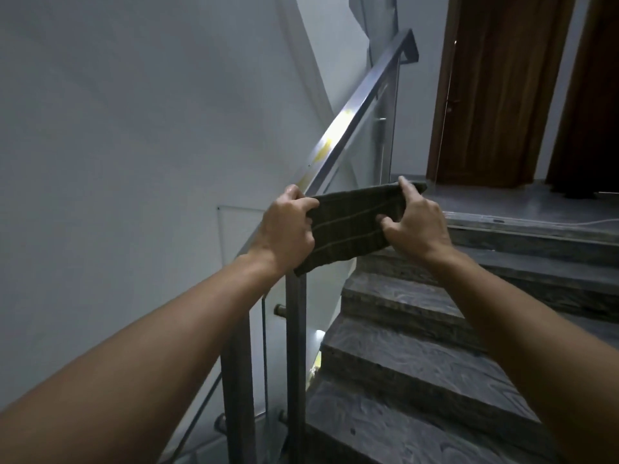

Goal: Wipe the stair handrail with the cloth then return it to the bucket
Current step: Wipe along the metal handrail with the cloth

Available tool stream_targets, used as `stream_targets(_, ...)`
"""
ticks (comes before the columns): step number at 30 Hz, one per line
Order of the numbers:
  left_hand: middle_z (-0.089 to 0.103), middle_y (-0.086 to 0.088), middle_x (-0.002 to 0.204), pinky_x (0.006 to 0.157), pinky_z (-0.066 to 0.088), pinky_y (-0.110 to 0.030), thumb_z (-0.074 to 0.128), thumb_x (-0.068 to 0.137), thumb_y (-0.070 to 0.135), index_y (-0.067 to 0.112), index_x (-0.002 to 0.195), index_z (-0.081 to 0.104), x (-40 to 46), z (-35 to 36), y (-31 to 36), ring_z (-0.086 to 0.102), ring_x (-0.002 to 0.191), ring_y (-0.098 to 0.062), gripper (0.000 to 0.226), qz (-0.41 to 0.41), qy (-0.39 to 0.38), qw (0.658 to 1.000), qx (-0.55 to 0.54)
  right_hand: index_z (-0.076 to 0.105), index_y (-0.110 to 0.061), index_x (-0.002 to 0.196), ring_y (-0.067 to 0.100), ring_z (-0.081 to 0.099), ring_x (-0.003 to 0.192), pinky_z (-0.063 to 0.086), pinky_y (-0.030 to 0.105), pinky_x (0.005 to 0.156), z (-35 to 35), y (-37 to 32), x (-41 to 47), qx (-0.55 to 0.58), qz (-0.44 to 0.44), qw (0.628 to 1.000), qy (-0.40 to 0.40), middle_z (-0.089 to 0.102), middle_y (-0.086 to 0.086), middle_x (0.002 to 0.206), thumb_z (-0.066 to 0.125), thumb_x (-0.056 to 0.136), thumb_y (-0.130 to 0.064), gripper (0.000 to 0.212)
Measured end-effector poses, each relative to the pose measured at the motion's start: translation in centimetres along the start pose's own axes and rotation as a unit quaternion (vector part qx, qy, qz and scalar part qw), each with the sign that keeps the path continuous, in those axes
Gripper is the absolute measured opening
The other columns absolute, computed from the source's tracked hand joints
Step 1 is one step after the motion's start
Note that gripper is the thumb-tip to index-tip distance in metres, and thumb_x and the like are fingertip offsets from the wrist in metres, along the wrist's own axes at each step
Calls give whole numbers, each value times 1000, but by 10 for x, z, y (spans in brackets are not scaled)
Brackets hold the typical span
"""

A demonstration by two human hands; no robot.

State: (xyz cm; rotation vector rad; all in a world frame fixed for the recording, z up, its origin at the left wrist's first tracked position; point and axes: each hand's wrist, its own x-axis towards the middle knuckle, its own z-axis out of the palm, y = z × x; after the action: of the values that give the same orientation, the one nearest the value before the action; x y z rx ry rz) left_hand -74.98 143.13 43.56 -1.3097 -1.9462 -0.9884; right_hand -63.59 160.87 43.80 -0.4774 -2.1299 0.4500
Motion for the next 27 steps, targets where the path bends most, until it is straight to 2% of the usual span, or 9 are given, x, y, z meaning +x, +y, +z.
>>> stream_targets(2,58,-9,114,90,42,-17,58,88,1,3,124,60,33,0,-13,57,97,-20,37,-3,-25,1000,2,23,-10,150,33,52,124,47,48,103,8,-1,36,-3,13,1000,-9,55,17,132,66,85,-20,79)
stream_targets(5,56,-10,116,95,47,-27,58,86,-1,4,128,57,81,1,-27,58,102,-25,43,-10,-63,998,11,20,-10,151,33,48,128,44,50,105,10,-2,84,-11,24,1000,-16,52,17,136,66,85,-20,81)
stream_targets(9,55,-10,114,94,52,-33,58,85,-3,5,128,57,135,8,-32,58,102,-27,43,-7,-71,997,10,15,-12,152,33,45,131,43,52,106,9,4,140,-19,34,999,-30,46,14,143,66,85,-22,86)
stream_targets(13,53,-10,114,94,53,-37,59,86,0,6,127,57,185,20,-35,56,102,-27,42,-4,-75,997,20,8,-13,153,32,37,137,33,51,113,6,15,194,-27,31,998,-44,35,11,152,66,86,-22,89)
stream_targets(17,52,-10,113,95,51,-38,62,84,10,6,123,58,231,41,-36,54,103,-26,39,-7,-84,995,58,3,-13,154,31,26,143,25,52,116,5,34,246,-43,9,998,-49,21,9,159,63,87,-19,90)
stream_targets(21,54,-6,118,100,40,-40,62,85,27,13,126,58,281,69,-39,47,114,-24,43,-31,-82,985,147,2,-16,154,32,21,146,25,55,116,10,62,307,-51,-9,996,-68,20,8,160,60,88,-19,87)
stream_targets(27,54,-5,124,102,39,-42,63,85,31,15,132,53,363,108,-49,45,120,-23,51,-94,-82,978,164,0,-19,154,28,12,149,19,54,118,18,94,413,-59,-25,992,-104,11,9,162,55,91,-18,83)
